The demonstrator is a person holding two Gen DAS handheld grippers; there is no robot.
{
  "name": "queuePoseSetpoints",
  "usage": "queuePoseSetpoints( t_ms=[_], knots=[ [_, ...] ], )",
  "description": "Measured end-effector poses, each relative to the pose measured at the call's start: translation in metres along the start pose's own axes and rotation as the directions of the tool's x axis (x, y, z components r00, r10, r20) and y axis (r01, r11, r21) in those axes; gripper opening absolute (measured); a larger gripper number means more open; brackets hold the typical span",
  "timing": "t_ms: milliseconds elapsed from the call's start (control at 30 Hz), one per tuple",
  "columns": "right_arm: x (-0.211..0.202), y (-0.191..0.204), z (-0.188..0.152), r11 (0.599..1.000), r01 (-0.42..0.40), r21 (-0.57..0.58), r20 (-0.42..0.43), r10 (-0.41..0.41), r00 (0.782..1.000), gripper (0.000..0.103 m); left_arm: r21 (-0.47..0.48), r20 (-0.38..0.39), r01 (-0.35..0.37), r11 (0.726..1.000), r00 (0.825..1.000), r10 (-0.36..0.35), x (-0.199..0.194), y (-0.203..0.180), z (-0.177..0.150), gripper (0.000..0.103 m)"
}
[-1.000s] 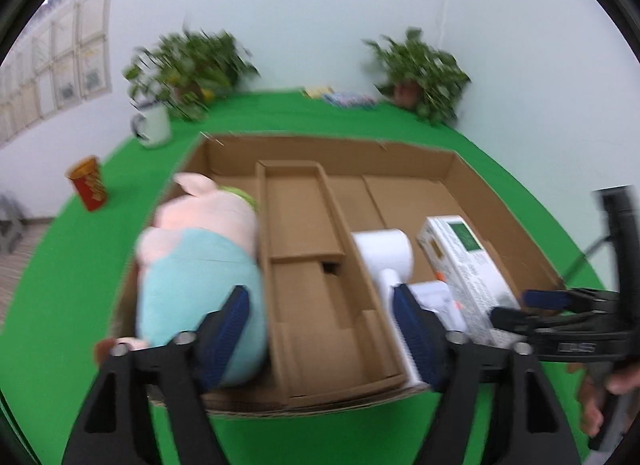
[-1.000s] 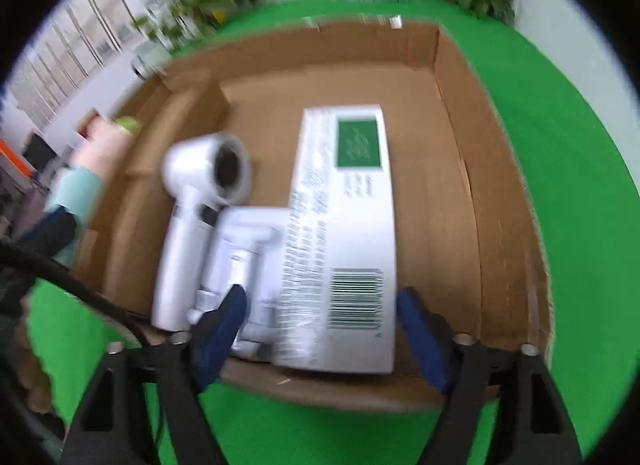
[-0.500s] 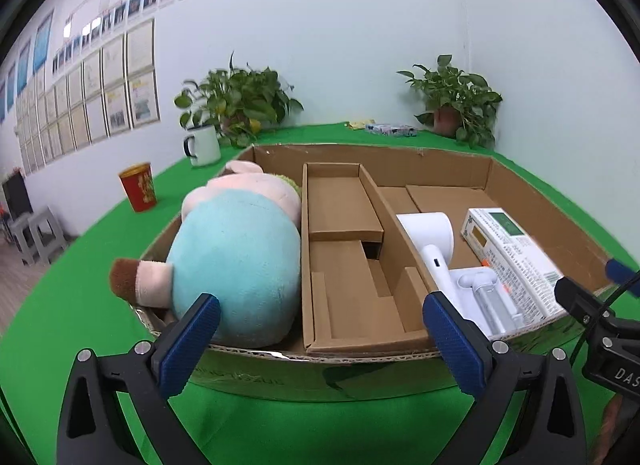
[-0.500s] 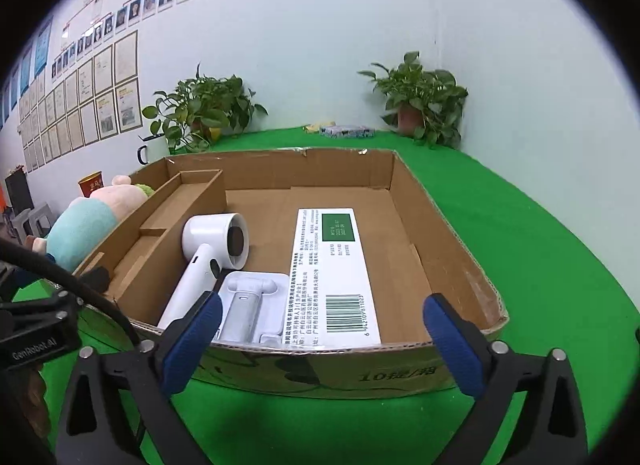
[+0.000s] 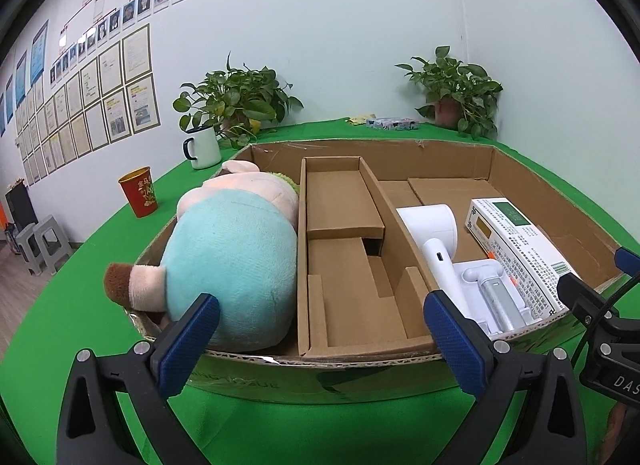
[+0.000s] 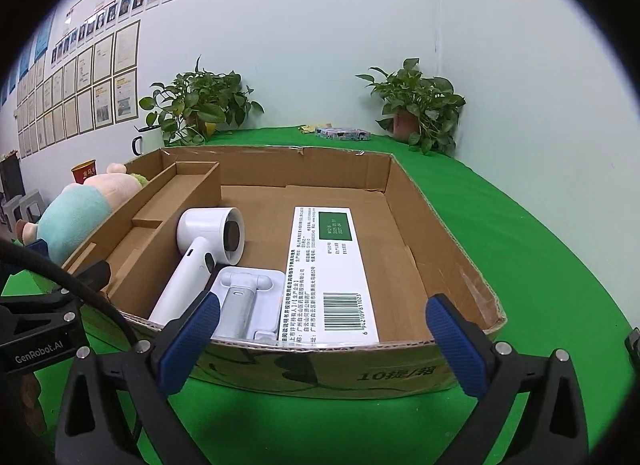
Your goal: Organize objects
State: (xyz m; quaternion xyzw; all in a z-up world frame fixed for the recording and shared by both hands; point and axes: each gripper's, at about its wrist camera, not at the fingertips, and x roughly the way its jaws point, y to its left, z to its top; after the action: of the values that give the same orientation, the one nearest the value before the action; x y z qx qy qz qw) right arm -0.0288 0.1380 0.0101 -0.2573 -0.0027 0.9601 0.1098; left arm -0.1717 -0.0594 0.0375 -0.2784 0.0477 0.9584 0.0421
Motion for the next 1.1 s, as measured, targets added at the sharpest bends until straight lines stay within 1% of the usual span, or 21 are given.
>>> queuePoseSetpoints(
  t_ms=[1100],
  knots=[
    [-0.0020,-0.0002,-0.0002,1.000,-0.002,-0.001,0.000,0.002,1.000,0.102,-0.004,-0.003,0.001,1.000,1.000,-0.001,0.0039,-0.0015,0.0001,0.103]
  ],
)
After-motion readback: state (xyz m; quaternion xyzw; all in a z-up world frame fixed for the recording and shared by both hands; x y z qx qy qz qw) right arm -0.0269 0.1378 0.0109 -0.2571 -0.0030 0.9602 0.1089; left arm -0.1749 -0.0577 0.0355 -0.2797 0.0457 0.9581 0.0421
